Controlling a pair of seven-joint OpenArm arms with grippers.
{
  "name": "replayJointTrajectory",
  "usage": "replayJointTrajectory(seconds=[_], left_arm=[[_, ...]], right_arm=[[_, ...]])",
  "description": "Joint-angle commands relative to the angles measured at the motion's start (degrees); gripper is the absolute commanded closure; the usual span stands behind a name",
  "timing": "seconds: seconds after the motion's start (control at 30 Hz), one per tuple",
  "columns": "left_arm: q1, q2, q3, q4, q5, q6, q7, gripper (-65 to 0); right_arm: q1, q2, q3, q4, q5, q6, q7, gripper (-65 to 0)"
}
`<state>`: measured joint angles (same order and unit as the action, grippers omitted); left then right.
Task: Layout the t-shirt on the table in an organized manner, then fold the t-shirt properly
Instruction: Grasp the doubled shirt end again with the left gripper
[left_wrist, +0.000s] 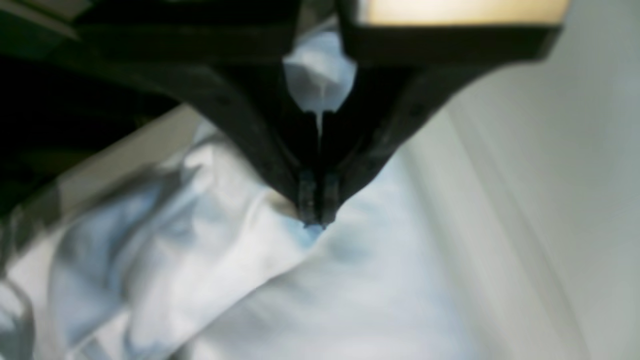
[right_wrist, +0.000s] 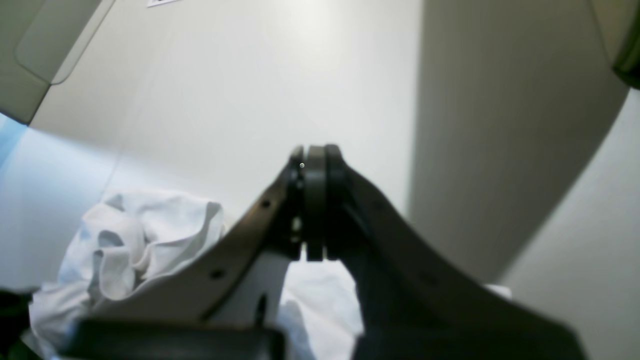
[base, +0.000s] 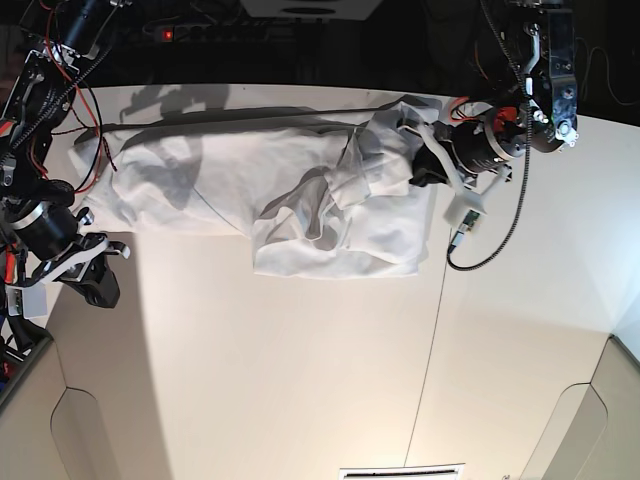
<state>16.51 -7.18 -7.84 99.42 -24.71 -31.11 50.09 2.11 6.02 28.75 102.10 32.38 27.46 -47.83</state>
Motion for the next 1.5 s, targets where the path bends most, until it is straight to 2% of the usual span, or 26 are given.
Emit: replayJointTrajectory(seconds=[0.0, 0.07, 0.37, 0.63, 0.77, 0.97, 1.2, 1.3, 1.37, 1.47], left_arm=[[-0.6, 0.2, 1.2, 0.9, 0.3, 1.4, -2.0, 0.0], [-0.7, 0.5, 3.6, 0.9, 1.7, 3.1, -3.3, 0.0], [-1.0, 0.5, 13.7, 0.9, 1.6, 2.6, -4.0, 0.0], [-1.9, 0.7, 21.3, 0.9, 1.4, -3.3, -5.4, 0.0], [-4.7, 0.7, 21.6, 1.3, 1.4, -4.3, -5.5, 0.0], [-8.5, 0.7, 18.1, 1.8, 1.4, -4.3, -5.8, 0.0], [-8.7, 0.7, 16.2, 1.6, 1.4, -4.3, -9.2, 0.0], [-8.7, 0.8, 16.5, -0.1, 1.7, -4.2, -13.1, 0.0], [-8.9, 2.0, 16.5, -2.5, 3.6, -4.0, -15.6, 0.0], [-10.1, 4.7, 16.5, -8.1, 5.7, -4.0, -16.6, 0.0]], right_arm=[[1.0, 0.6, 0.1, 0.9, 1.0, 0.4, 1.4, 0.0], [1.0, 0.6, 0.1, 0.9, 1.0, 0.4, 1.4, 0.0], [1.0, 0.6, 0.1, 0.9, 1.0, 0.4, 1.4, 0.0], [1.0, 0.6, 0.0, 0.9, 1.0, 0.4, 1.4, 0.0], [1.0, 0.6, 0.0, 0.9, 1.0, 0.4, 1.4, 0.0], [1.0, 0.6, 0.1, 0.9, 1.0, 0.4, 1.3, 0.0], [1.0, 0.6, 0.1, 0.9, -0.7, 0.4, 1.4, 0.0], [1.0, 0.6, 0.1, 0.9, -0.7, 0.4, 1.4, 0.0], [1.0, 0.6, 0.1, 0.9, -0.7, 0.4, 1.4, 0.0], [1.0, 0.6, 0.1, 0.9, -0.6, 0.4, 1.4, 0.0]])
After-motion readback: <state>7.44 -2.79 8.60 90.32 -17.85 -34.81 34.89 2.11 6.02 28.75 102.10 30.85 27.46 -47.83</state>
